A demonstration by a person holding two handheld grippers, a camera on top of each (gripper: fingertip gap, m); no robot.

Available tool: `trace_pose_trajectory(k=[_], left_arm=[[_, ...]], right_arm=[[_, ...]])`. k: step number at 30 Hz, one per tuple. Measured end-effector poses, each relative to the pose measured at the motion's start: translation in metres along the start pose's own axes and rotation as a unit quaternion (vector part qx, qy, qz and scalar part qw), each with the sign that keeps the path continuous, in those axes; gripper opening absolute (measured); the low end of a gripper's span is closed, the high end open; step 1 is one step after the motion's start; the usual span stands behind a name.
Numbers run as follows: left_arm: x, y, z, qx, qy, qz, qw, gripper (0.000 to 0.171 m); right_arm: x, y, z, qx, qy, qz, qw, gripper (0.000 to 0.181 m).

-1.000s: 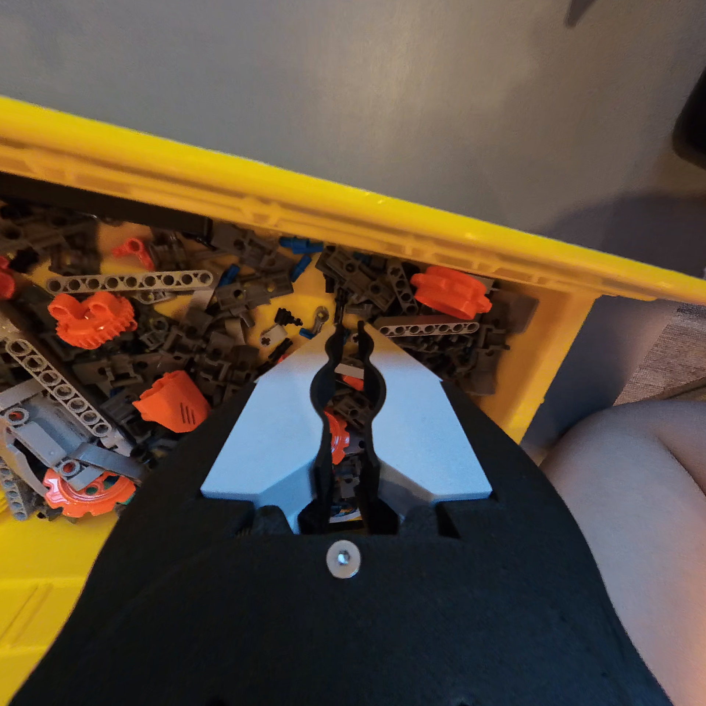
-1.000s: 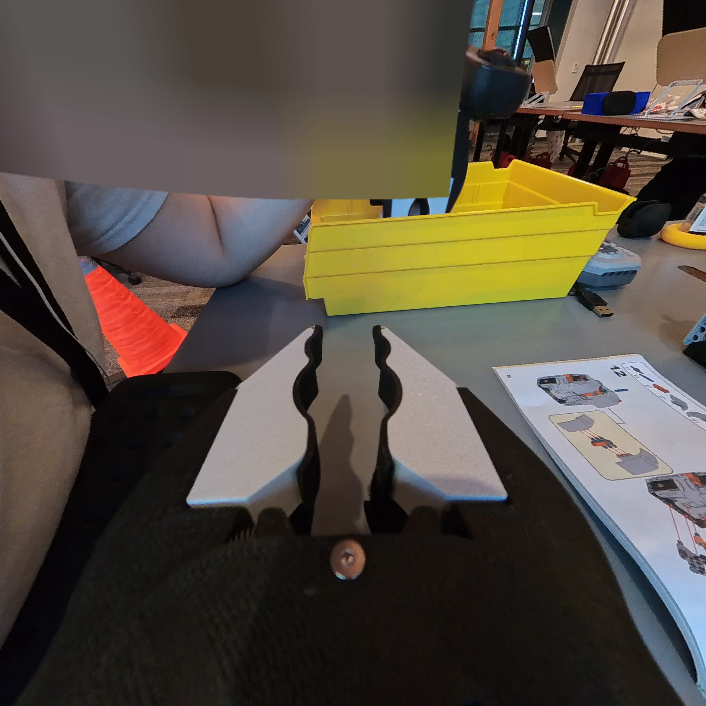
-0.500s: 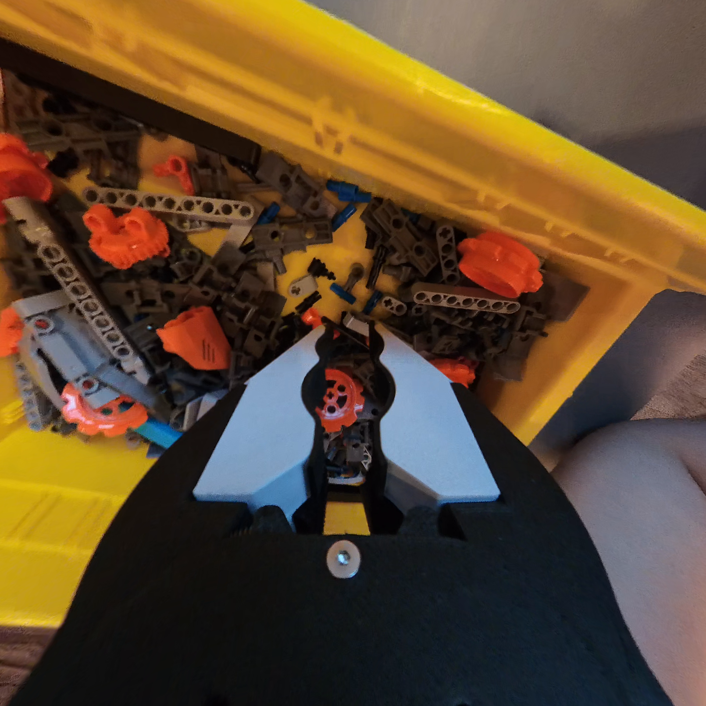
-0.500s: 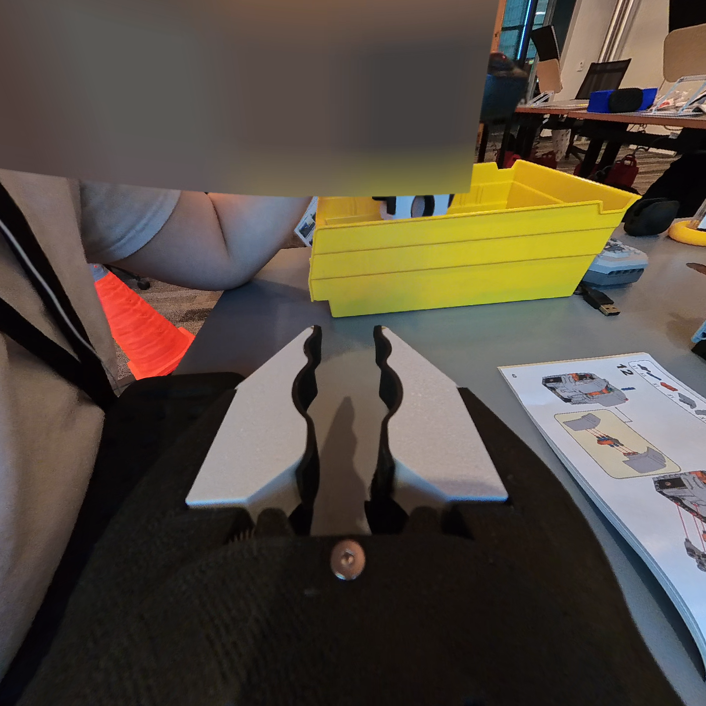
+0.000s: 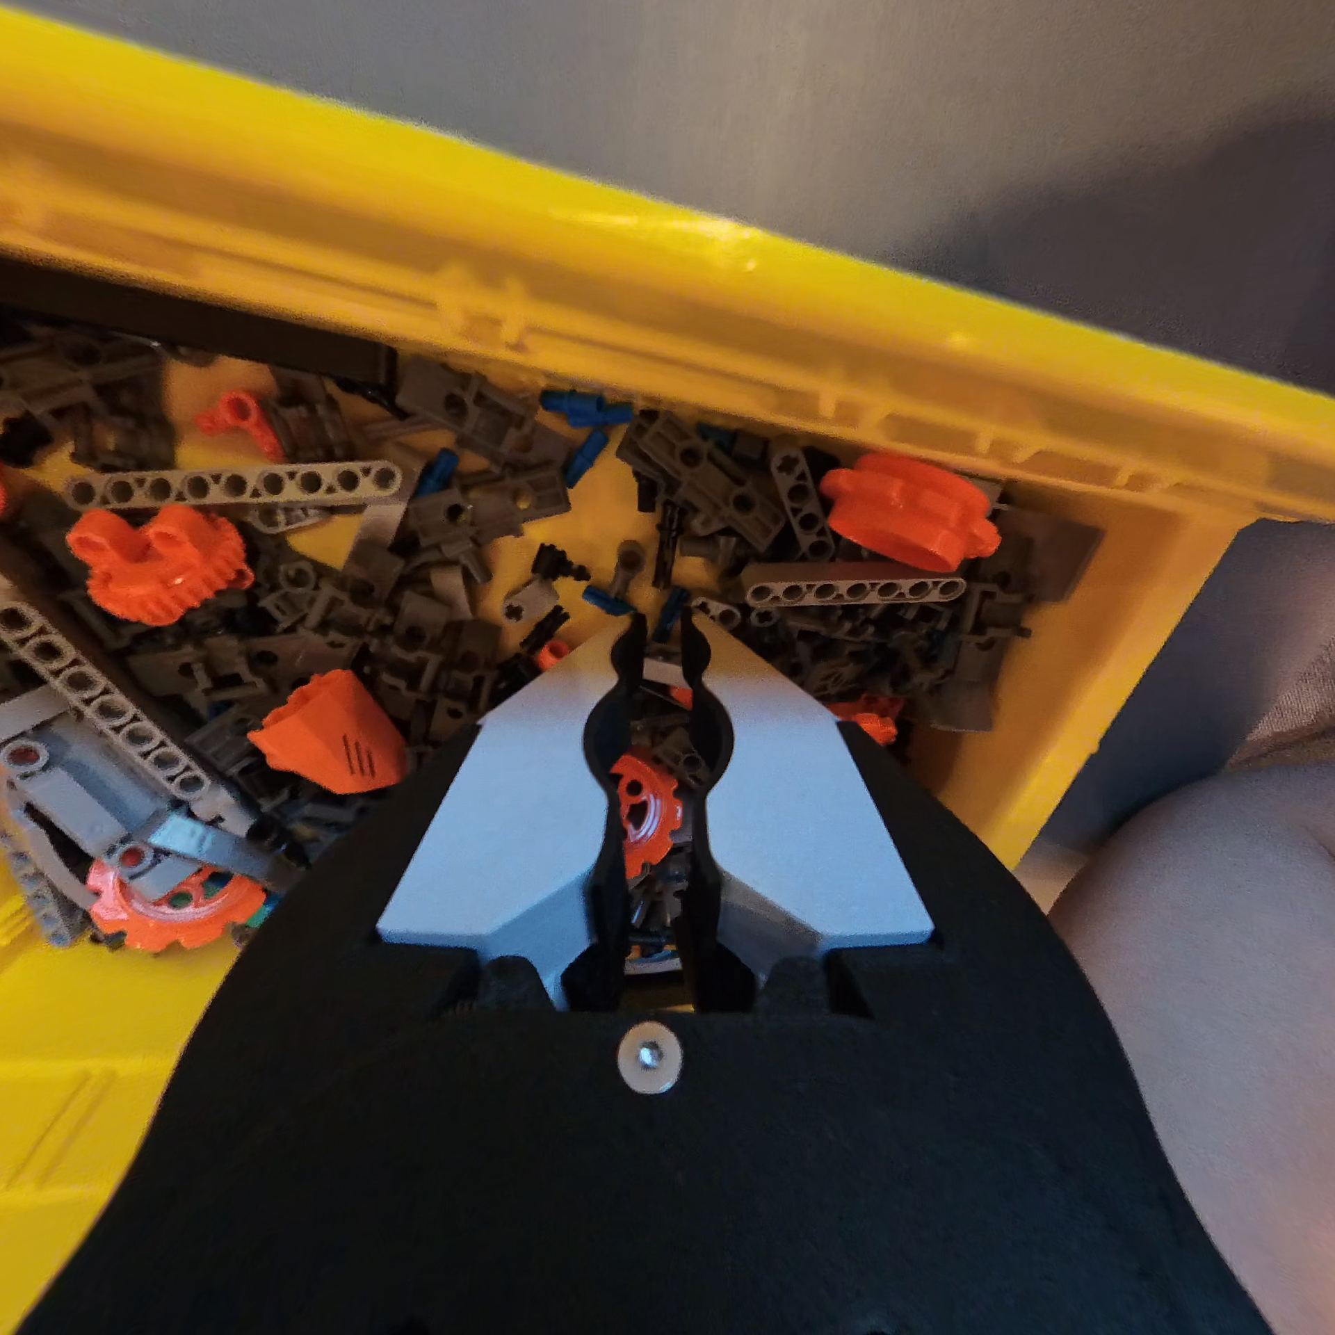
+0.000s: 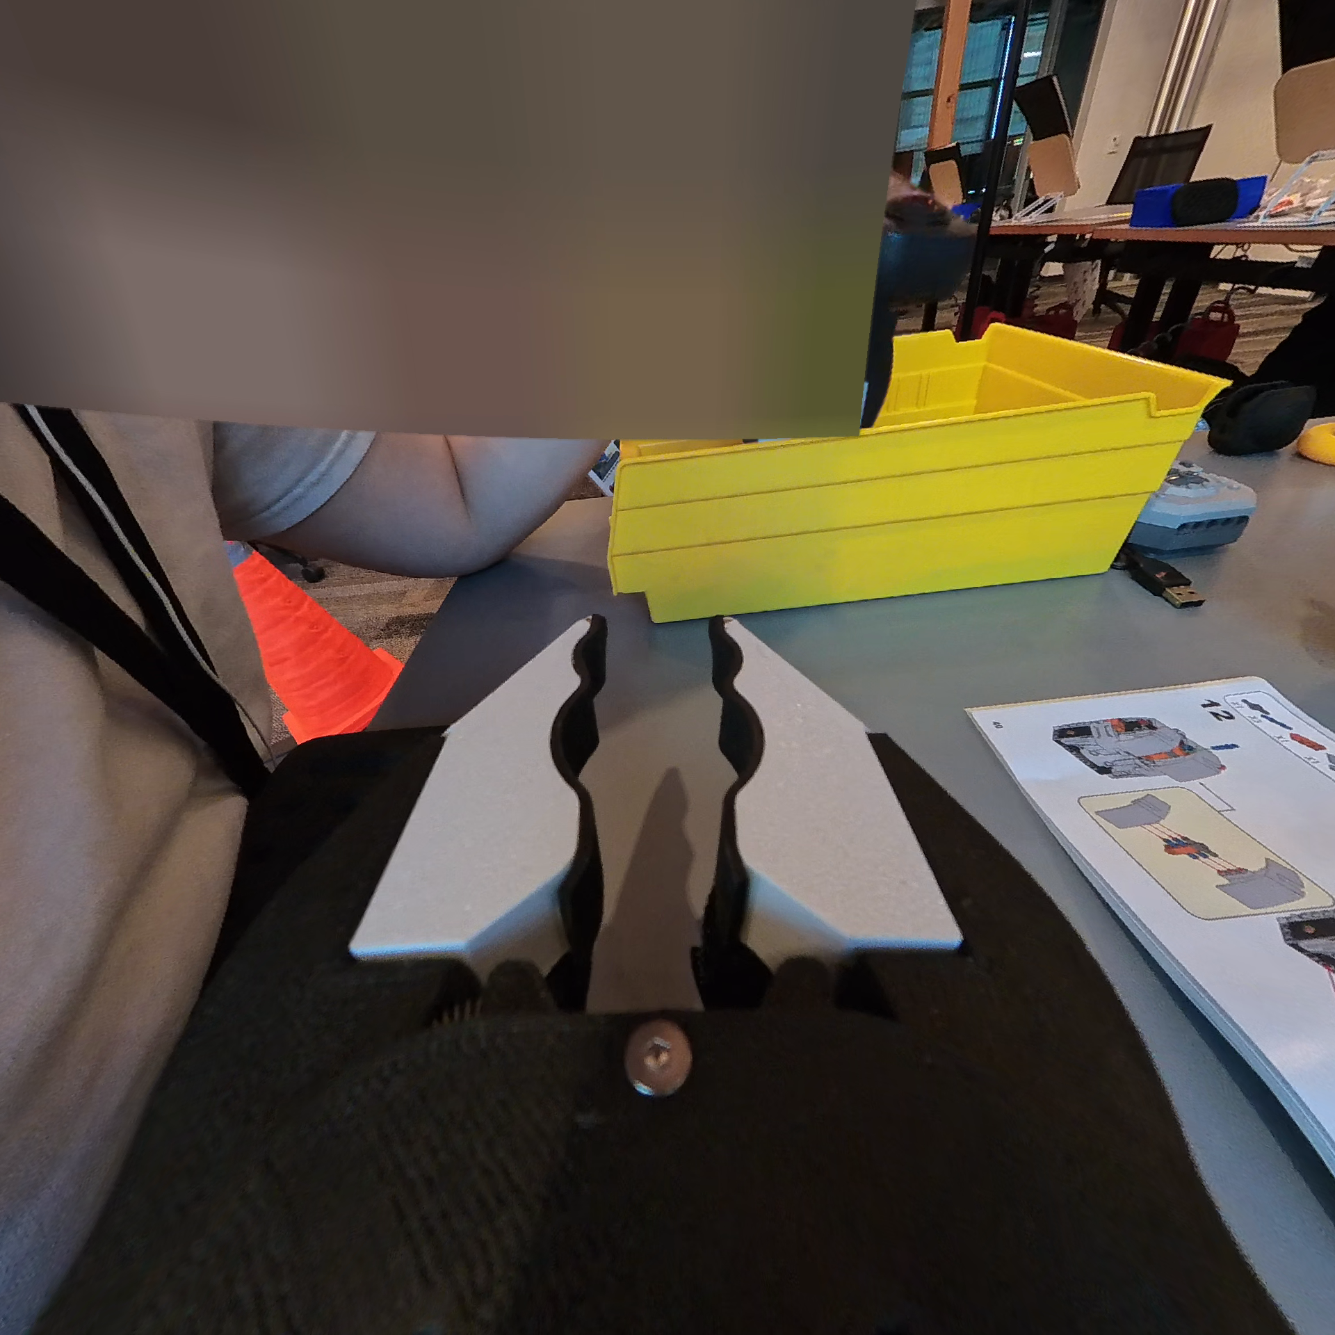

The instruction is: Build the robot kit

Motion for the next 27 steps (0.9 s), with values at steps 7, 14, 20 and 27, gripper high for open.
trace_pose_trajectory(k=[7, 14, 20, 27], left_arm=[[0.001, 0.001, -0.003, 0.046, -0.033, 0.009, 0.998, 0.012], [0.004, 0.002, -0.007, 0.052, -0.044, 0.009, 0.998, 0.007], [0.009, 0.005, 0.009, 0.029, -0.072, 0.027, 0.997, 0.003], [0.016, -0.005, 0.090, -0.255, -0.102, 0.117, 0.954, 0.003]], right_arm=[[0.001, 0.000, 0.000, -0.002, -0.010, -0.007, 1.000, 0.028], [0.001, 0.000, 0.000, -0.007, -0.014, -0.014, 1.000, 0.028], [0.000, -0.001, 0.001, -0.011, -0.015, -0.018, 1.000, 0.028], [0.000, -0.001, -0.001, -0.010, -0.015, -0.017, 1.000, 0.028]])
Point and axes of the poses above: each gripper's, where its closed fingertips meet, z back along the fingers, y out of its underside, x = y × z across the jaws, the point moved 9 cm from there along z, back along the fingers, and after that the axes turned 1 degree about -z, right-handed, at the moved point
